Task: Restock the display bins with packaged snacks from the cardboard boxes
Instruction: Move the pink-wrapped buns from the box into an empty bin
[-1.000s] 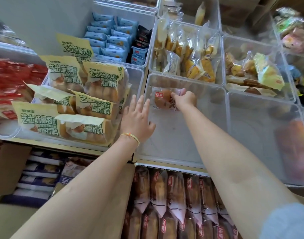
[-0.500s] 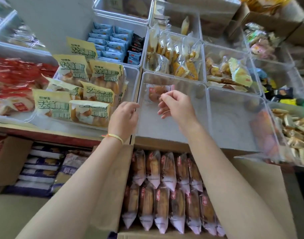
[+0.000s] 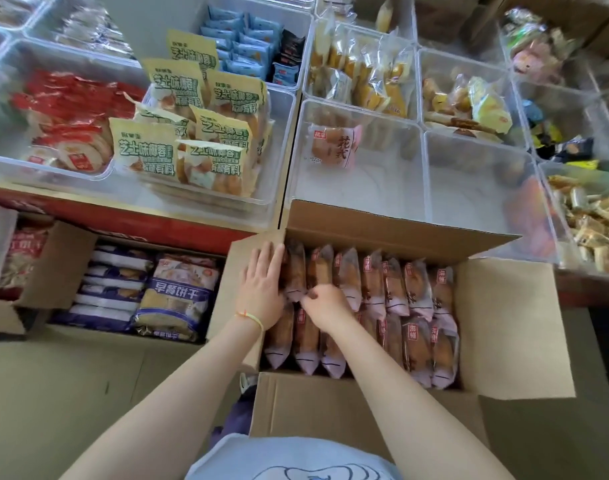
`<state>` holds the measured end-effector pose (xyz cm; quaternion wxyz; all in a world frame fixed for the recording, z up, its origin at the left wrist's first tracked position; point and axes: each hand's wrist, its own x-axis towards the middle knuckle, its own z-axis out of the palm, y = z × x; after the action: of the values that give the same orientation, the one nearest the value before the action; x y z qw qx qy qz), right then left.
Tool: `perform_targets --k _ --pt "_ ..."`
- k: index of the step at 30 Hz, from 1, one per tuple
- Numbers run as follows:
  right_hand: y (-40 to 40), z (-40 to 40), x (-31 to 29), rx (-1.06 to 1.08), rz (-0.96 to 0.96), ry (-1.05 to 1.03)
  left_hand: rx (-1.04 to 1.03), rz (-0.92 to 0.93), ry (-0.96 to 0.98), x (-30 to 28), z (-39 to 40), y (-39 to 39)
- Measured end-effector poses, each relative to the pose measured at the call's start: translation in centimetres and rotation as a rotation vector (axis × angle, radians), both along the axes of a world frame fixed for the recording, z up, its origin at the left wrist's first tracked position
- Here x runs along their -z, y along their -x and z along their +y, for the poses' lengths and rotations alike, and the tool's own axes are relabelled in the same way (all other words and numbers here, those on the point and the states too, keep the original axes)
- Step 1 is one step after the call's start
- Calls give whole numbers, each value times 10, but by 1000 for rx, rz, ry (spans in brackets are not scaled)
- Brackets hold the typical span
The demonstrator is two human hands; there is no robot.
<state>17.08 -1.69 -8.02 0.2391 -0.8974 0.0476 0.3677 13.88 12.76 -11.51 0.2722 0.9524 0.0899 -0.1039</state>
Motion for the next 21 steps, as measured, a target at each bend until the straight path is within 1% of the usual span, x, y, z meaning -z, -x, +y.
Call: perform_targets --k 3,6,10,13,16,18,19,20,21 --pt "20 13 15 -22 -74 115 -27 64 102 7 5 8" --pt "20 27 17 20 -122 136 -22 78 91 8 4 7" --pt "10 33 23 52 -123 132 -10 98 91 8 6 7" --pt "6 25 16 57 -125 61 12 124 84 2 7 5" --pt "7 8 -2 113 -168 -107 5 140 124 -2 14 0" --pt "8 -6 -20 123 -245 -225 -89 96 221 -8 19 -7" --pt "7 -13 -32 108 -288 -278 -147 22 282 -14 18 -11" --pt "5 -19 -45 90 -318 -326 -206 -38 363 -21 17 -16" --pt "2 -26 -58 77 -337 -366 -266 -74 484 -31 14 -20"
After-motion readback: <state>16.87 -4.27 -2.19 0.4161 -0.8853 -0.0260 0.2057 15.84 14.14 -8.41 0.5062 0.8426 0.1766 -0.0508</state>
